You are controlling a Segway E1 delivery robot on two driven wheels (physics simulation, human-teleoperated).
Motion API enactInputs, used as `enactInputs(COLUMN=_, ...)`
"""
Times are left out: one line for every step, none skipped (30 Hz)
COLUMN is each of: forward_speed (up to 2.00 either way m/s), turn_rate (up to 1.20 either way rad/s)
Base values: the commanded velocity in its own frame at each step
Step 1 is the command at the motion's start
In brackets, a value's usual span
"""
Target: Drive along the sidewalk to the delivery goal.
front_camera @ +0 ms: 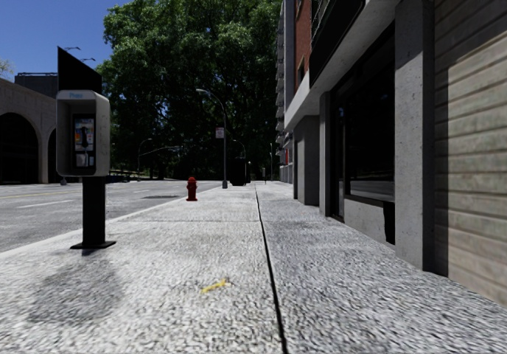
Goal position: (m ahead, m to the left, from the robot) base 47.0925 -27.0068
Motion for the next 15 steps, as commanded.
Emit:
enactInputs(forward_speed=2.00, turn_rate=0.00)
enactInputs(forward_speed=2.00, turn_rate=0.00)
enactInputs(forward_speed=2.00, turn_rate=0.00)
enactInputs(forward_speed=2.00, turn_rate=0.00)
enactInputs(forward_speed=2.00, turn_rate=0.00)
enactInputs(forward_speed=2.00, turn_rate=0.00)
enactInputs(forward_speed=2.00, turn_rate=0.00)
enactInputs(forward_speed=2.00, turn_rate=0.00)
enactInputs(forward_speed=2.00, turn_rate=0.00)
enactInputs(forward_speed=2.00, turn_rate=0.00)
enactInputs(forward_speed=2.00, turn_rate=0.00)
enactInputs(forward_speed=2.00, turn_rate=0.00)
enactInputs(forward_speed=2.00, turn_rate=0.00)
enactInputs(forward_speed=2.00, turn_rate=0.00)
enactInputs(forward_speed=2.00, turn_rate=0.00)
